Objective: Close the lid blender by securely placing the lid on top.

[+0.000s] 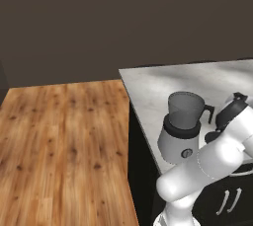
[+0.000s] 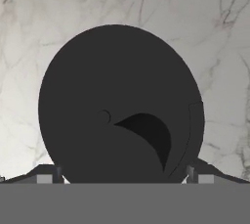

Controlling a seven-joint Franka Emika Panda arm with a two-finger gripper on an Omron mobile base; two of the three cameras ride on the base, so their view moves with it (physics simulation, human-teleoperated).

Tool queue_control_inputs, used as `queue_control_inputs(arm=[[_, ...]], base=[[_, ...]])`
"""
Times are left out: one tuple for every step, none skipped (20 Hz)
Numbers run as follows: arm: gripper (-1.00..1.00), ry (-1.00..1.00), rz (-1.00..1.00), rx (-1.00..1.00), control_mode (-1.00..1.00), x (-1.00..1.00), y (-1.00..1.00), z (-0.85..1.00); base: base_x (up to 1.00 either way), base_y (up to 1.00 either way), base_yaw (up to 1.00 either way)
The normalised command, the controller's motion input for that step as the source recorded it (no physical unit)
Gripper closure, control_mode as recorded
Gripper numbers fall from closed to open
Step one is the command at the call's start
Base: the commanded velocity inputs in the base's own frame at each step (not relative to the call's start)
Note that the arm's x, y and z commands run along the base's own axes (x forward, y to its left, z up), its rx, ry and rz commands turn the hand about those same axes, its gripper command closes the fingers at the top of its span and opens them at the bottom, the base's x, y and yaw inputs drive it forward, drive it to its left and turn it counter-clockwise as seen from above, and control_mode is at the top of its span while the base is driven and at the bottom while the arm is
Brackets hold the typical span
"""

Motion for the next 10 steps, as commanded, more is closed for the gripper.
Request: queue_control_inputs(arm=[[-1.0, 0.0, 0.0, 0.0, -1.0, 0.0, -0.07, 0.0], [-1.0, 0.0, 0.0, 0.0, -1.0, 0.0, -0.06, 0.0], [-1.0, 0.0, 0.0, 0.0, -1.0, 0.0, -0.04, 0.0], [-1.0, 0.0, 0.0, 0.0, -1.0, 0.0, 0.0, 0.0], [-1.0, 0.0, 0.0, 0.0, -1.0, 0.0, 0.0, 0.0], [-1.0, 0.0, 0.0, 0.0, -1.0, 0.0, 0.0, 0.0], [-1.0, 0.0, 0.0, 0.0, -1.0, 0.0, 0.0, 0.0], [-1.0, 0.0, 0.0, 0.0, -1.0, 0.0, 0.0, 0.0], [-1.0, 0.0, 0.0, 0.0, -1.0, 0.0, 0.0, 0.0], [-1.0, 0.0, 0.0, 0.0, -1.0, 0.0, 0.0, 0.0]], base=[[0.0, 0.0, 0.0], [0.0, 0.0, 0.0], [0.0, 0.0, 0.0], [0.0, 0.0, 0.0], [0.0, 0.0, 0.0], [0.0, 0.0, 0.0], [0.0, 0.0, 0.0], [0.0, 0.0, 0.0], [0.0, 0.0, 0.0], [0.0, 0.0, 0.0]])
